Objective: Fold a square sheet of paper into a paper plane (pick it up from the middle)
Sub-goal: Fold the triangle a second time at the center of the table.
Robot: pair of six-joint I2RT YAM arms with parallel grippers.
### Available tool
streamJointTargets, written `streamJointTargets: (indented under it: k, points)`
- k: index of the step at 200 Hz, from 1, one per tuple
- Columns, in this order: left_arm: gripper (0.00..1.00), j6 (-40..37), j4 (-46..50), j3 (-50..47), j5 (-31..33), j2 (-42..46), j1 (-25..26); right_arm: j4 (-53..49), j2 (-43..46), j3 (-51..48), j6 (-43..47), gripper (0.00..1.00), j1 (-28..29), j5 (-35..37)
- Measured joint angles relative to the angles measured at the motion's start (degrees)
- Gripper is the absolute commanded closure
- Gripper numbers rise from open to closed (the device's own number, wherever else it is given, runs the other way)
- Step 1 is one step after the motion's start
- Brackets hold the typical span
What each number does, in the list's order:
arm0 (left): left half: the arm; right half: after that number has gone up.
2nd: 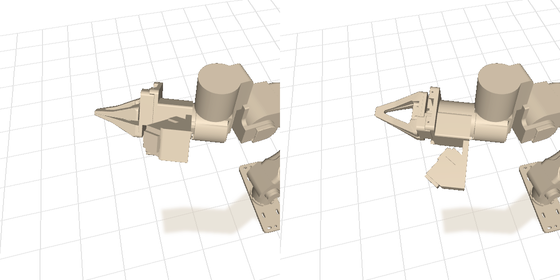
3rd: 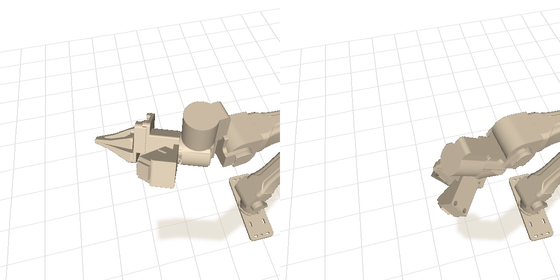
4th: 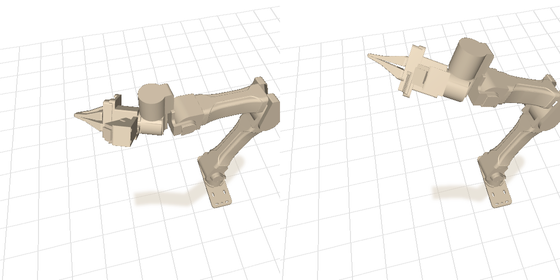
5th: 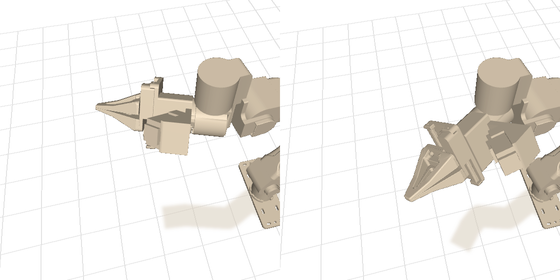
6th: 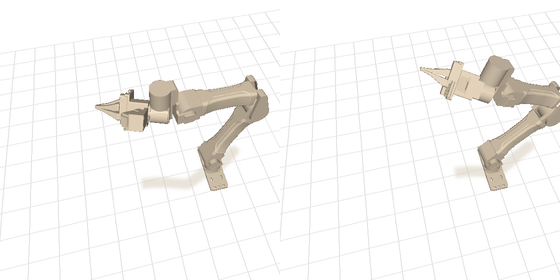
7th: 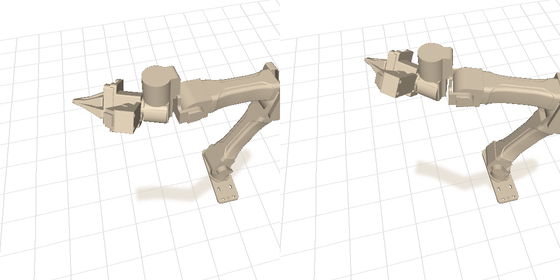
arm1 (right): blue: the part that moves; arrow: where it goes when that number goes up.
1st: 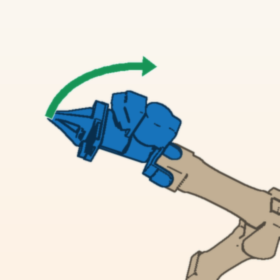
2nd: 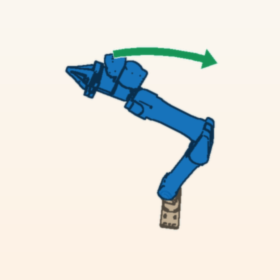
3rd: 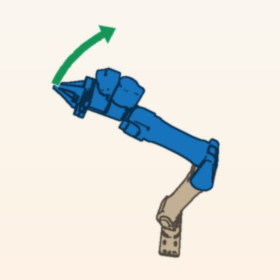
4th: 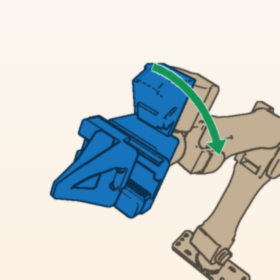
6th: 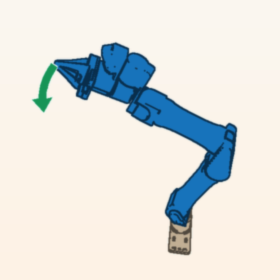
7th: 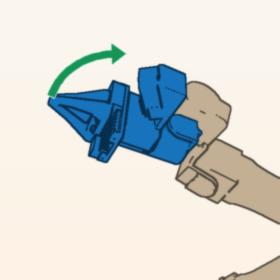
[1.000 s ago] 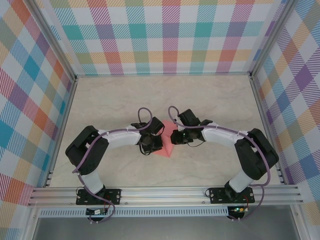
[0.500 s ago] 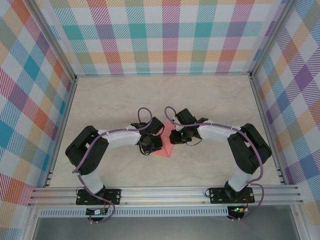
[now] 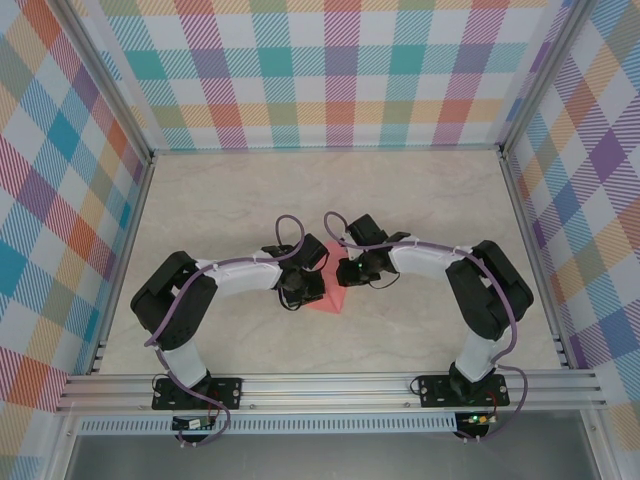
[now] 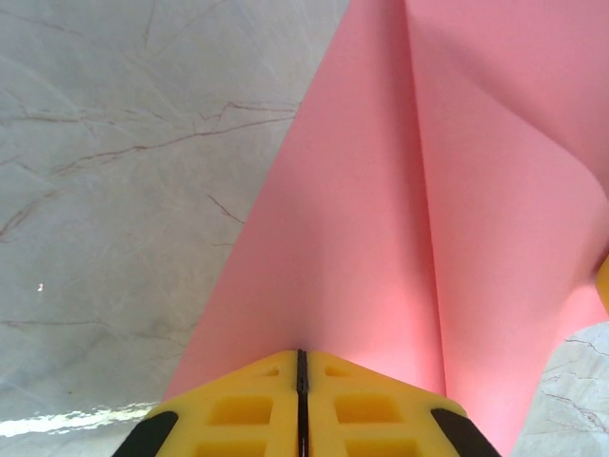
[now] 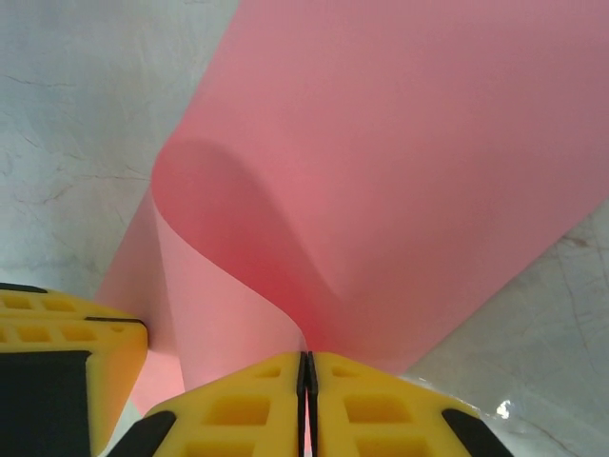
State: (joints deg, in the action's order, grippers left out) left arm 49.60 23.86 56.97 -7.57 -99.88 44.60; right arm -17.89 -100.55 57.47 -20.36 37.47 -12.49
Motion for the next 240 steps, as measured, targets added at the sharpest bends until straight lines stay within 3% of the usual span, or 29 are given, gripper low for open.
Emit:
streamJointTargets:
  k: [240]
  points:
    - [0.92,0.0,0.0,0.0,0.0,0.0,0.0,-0.2,-2.6,0.3,0.3,0.87,0.0,0.7]
